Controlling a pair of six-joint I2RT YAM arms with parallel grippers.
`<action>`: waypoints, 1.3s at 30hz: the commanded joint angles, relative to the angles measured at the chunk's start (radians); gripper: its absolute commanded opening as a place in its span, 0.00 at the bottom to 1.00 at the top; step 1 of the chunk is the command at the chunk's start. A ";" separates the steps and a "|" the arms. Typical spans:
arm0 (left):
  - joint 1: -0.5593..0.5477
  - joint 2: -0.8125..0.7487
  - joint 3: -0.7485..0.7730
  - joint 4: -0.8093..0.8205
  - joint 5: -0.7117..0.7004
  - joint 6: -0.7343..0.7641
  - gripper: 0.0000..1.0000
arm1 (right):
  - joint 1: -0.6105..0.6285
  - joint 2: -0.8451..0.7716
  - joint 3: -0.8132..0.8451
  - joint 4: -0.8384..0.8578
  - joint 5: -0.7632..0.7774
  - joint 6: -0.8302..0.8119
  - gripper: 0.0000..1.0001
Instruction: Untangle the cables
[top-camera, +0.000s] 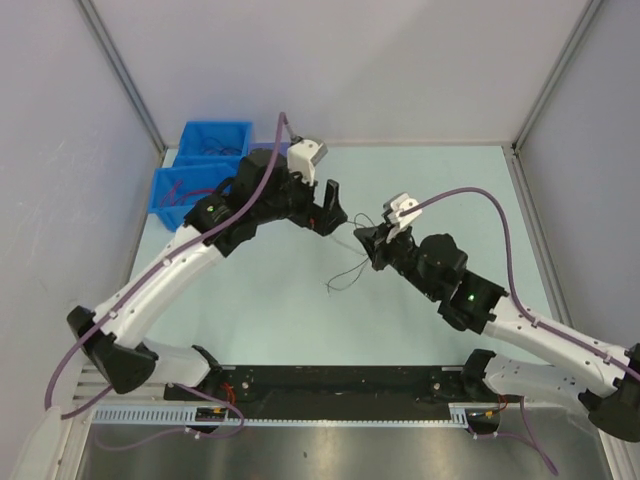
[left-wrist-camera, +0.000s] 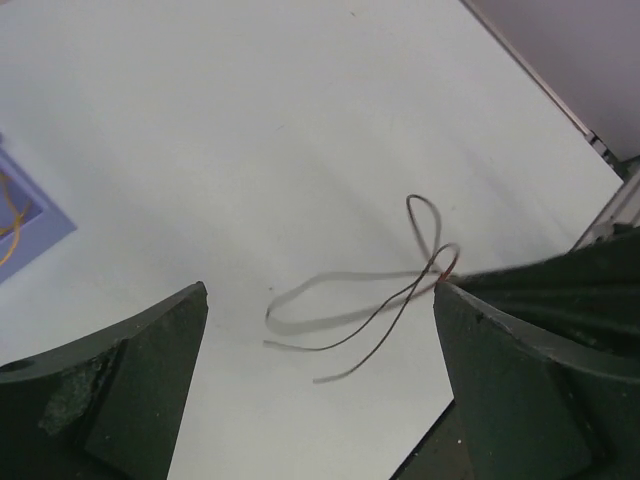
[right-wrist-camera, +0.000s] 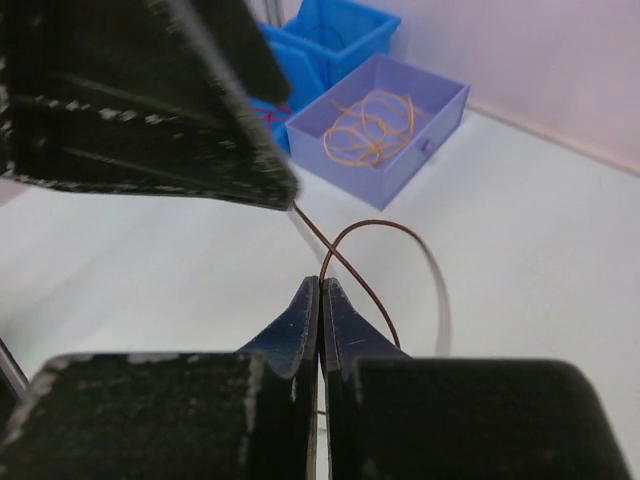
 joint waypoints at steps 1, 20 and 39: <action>0.014 -0.140 -0.055 0.013 -0.136 -0.037 1.00 | -0.041 -0.037 0.062 0.037 -0.038 0.029 0.00; 0.019 -0.824 -0.569 -0.097 -0.374 -0.122 1.00 | -0.117 0.162 0.316 0.083 -0.111 -0.023 0.00; 0.020 -1.033 -0.669 -0.087 -0.525 -0.108 1.00 | -0.124 0.844 1.315 -0.060 -0.257 -0.204 0.00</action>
